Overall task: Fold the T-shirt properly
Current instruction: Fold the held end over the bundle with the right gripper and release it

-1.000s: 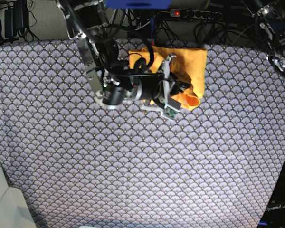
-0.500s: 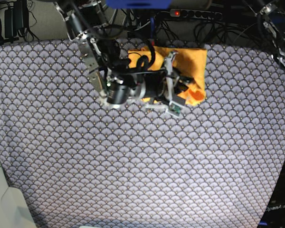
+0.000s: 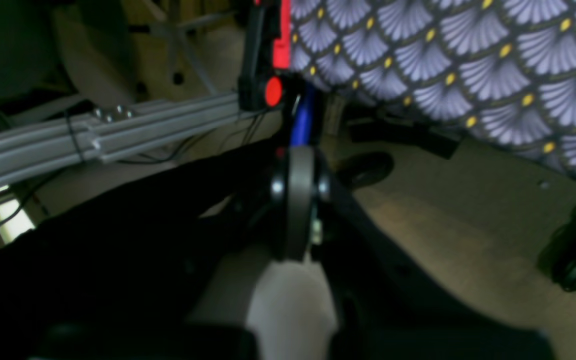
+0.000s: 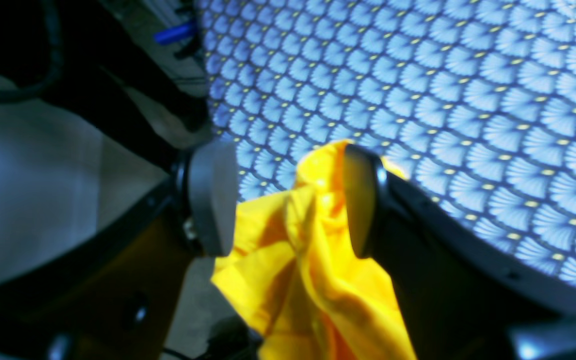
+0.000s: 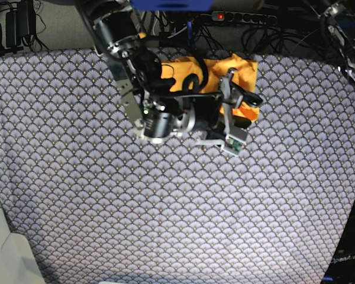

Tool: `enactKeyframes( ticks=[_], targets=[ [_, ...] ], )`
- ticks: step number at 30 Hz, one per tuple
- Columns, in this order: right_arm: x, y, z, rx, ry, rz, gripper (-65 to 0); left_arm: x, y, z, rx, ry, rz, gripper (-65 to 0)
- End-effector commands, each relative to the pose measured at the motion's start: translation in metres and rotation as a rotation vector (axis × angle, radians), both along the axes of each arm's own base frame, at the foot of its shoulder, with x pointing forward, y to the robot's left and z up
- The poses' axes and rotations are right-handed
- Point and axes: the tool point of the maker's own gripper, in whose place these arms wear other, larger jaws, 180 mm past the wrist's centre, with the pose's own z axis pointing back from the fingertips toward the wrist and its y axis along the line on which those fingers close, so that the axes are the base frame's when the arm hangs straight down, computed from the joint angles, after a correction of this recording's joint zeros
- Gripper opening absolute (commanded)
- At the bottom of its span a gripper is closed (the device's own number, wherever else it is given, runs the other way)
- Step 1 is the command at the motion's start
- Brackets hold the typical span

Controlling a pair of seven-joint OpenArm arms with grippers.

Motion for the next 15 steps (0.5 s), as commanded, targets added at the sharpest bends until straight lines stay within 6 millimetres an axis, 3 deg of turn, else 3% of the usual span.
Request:
enactKeyframes(
  ticks=[1,5,8,12,15],
  targets=[
    [0.008,0.006,0.029,0.078,-0.058,-0.001,-30.7,0.0,0.011,0.013,0.047,-0.004,0.0,-65.0],
    [0.035,-0.025,0.036,0.048,-0.12,-0.074,-34.8,0.001,0.015,0.008,0.042,0.007,-0.005,-65.0],
    [0.056,-0.055,0.033,0.01,-0.143,-0.142,-45.3,0.008,0.021,-0.005,0.027,-0.014,-0.043,-65.0],
    [0.079,-0.1,0.026,-0.049,-0.157,-0.24,-59.7,-0.003,0.029,-0.028,-0.026,0.001,-0.013,-65.0],
    [0.085,-0.134,0.012,-0.091,-0.134,-0.312,-65.0,-0.008,0.032,-0.037,-0.048,0.0,0.002,-65.0]
  ],
)
